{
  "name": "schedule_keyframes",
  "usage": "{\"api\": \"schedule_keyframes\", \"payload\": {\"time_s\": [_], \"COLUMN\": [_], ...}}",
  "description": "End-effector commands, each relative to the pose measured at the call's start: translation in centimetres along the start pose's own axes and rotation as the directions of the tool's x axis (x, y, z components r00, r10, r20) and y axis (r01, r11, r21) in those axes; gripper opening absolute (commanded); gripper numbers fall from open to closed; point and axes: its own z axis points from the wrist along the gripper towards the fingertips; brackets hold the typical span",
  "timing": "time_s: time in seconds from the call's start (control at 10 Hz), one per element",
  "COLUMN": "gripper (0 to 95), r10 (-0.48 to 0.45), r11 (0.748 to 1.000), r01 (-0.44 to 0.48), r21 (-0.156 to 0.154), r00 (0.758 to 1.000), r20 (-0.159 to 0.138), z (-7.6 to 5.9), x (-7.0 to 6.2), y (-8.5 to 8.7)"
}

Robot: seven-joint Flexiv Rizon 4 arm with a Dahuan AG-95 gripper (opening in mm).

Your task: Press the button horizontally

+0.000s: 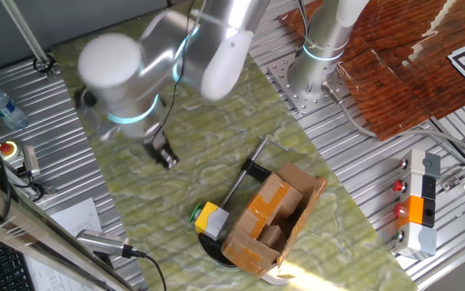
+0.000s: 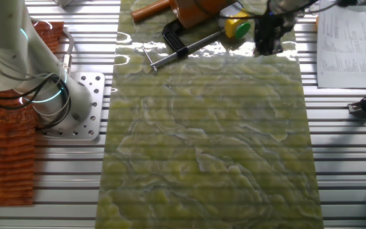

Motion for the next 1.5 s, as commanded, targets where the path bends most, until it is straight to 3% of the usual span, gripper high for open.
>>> {"api": "schedule_keyframes", "payload": {"time_s": [0.1,0.2,0.5,0.9,1.1,1.2,1.5], "gripper": [0.0,0.0,0.0,0.0,0.0,0.0,0.0], "r10": [0.002,-0.006,-0.030,0.056,0.048,0.039,0.032], "r11": [1.000,1.000,1.000,0.998,0.998,0.999,0.996], "r01": [-0.002,0.006,0.030,-0.056,-0.047,-0.039,-0.030], "r21": [-0.001,0.000,-0.003,-0.010,-0.032,-0.034,-0.089], "r00": [1.000,1.000,1.000,0.998,0.999,0.999,0.999], "r20": [0.001,0.010,-0.008,0.003,0.003,-0.010,0.020], "z": [1.8,2.5,2.9,2.9,2.9,2.9,2.8], "x": [-1.2,-1.2,-1.1,-1.1,-1.1,-1.1,-1.1], "y": [0.6,0.6,1.0,1.1,1.1,1.1,1.2]}}
